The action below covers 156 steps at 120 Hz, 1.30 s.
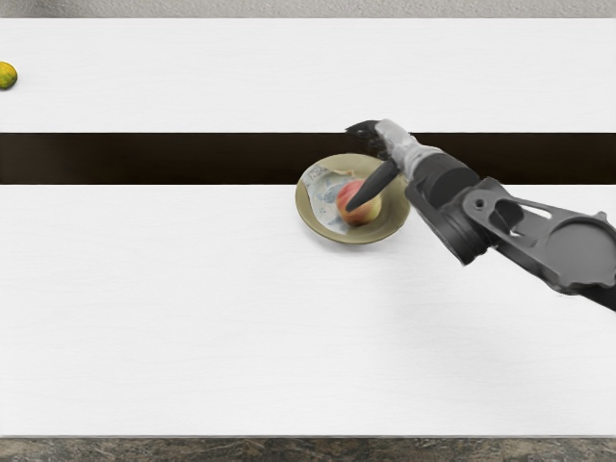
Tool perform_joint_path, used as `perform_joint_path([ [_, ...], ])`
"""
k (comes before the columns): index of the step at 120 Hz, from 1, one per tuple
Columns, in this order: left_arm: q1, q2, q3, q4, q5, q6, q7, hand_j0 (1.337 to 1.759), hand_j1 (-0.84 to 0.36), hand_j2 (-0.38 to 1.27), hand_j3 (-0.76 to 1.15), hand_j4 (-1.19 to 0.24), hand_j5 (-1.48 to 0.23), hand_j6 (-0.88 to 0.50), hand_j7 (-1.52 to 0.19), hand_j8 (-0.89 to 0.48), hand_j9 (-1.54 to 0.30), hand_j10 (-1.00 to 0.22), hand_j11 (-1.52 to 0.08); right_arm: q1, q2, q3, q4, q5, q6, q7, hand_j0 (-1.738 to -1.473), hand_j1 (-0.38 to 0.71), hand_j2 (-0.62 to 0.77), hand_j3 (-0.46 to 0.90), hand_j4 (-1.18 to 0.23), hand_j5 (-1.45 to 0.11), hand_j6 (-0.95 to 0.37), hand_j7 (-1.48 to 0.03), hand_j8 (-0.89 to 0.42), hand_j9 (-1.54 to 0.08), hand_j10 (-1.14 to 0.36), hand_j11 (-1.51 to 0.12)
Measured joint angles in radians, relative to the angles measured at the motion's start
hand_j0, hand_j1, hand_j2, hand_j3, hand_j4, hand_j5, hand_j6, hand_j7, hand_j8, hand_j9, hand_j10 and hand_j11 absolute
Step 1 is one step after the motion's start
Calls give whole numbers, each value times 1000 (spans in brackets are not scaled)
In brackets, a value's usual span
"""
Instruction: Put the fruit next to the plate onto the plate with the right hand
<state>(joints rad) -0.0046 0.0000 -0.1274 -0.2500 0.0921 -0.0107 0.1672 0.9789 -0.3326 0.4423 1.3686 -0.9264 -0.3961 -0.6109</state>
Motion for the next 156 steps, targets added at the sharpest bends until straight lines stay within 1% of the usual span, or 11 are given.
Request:
perform_joint_path([
  [10, 0, 0, 0, 0, 0, 0, 0, 1658, 339, 2, 0, -8, -11, -8, -11, -8, -11, -8, -11, -9, -31, 112, 43, 96, 173, 0, -1656, -216, 12, 0, -195, -204, -97, -200, -71, -205, -87, -203],
  [16, 0, 0, 0, 0, 0, 0, 0, 1658, 339, 2, 0, -8, -11, -8, -11, -8, -11, -8, -11, -46, -40, 193, 71, 159, 291, 0, -1657, -239, 9, 0, -158, -166, -82, -163, -61, -167, -73, -166],
  [30, -1, 0, 0, 0, 0, 0, 0, 1658, 339, 2, 0, -8, -11, -8, -11, -8, -11, -8, -11, -205, -46, 422, 106, 298, 605, 0, -1657, -274, 3, 0, -100, -108, -57, -106, -46, -108, -52, -108],
  [39, -19, 0, 0, 0, 0, -1, 0, 1658, 339, 2, 0, -8, -11, -8, -11, -8, -11, -8, -11, -309, -47, 568, 115, 395, 781, 0, -1657, -288, 1, 0, -77, -85, -47, -84, -39, -85, -44, -85],
  [52, -20, 0, 0, 0, 0, -1, 0, 1658, 339, 2, 0, -8, -11, -8, -11, -8, -11, -8, -11, -444, -51, 751, 118, 503, 927, 0, -1658, -301, -1, 0, -55, -63, -38, -62, -33, -63, -36, -63],
  [73, -16, 0, 1, 0, 0, -1, 0, 1658, 339, 2, 0, -8, -11, -8, -11, -8, -11, -8, -11, -608, -70, 950, 106, 604, 992, 0, -1658, -315, -3, 0, -35, -42, -27, -41, -25, -42, -26, -42],
  [89, -14, 0, 1, 0, 0, -1, 0, 1658, 339, 2, 0, -8, -11, -8, -11, -8, -11, -8, -11, -717, -78, 1098, 84, 637, 1003, 0, -1658, -321, -3, 0, -27, -33, -23, -33, -22, -33, -22, -33],
  [103, -14, 0, 1, 0, -1, -1, 0, 1658, 339, 2, 0, -8, -11, -8, -11, -8, -11, -8, -11, -788, -78, 1210, 77, 650, 1006, 0, -1658, -324, -3, 0, -23, -29, -20, -29, -20, -29, -20, -29],
  [111, -14, 0, 1, 0, -1, -1, 0, 1658, 339, 2, 0, -8, -11, -8, -11, -8, -11, -8, -11, -826, -76, 1267, 71, 691, 1006, 0, -1658, -325, -3, 0, -22, -28, -20, -28, -19, -28, -20, -28],
  [127, -15, 0, 1, 0, -1, 0, 0, 1658, 339, 2, 0, -8, -11, -8, -11, -8, -11, -8, -11, -868, -76, 1327, 61, 744, 1007, 0, -1658, -326, -3, 0, -20, -26, -18, -26, -18, -26, -19, -26],
  [156, -17, 0, 0, 0, -1, 0, 0, 1658, 339, 2, 0, -8, -11, -8, -11, -8, -11, -8, -11, -903, -69, 1389, 37, 764, 1007, 0, -1658, -327, -3, 0, -18, -25, -18, -25, -18, -25, -18, -25],
])
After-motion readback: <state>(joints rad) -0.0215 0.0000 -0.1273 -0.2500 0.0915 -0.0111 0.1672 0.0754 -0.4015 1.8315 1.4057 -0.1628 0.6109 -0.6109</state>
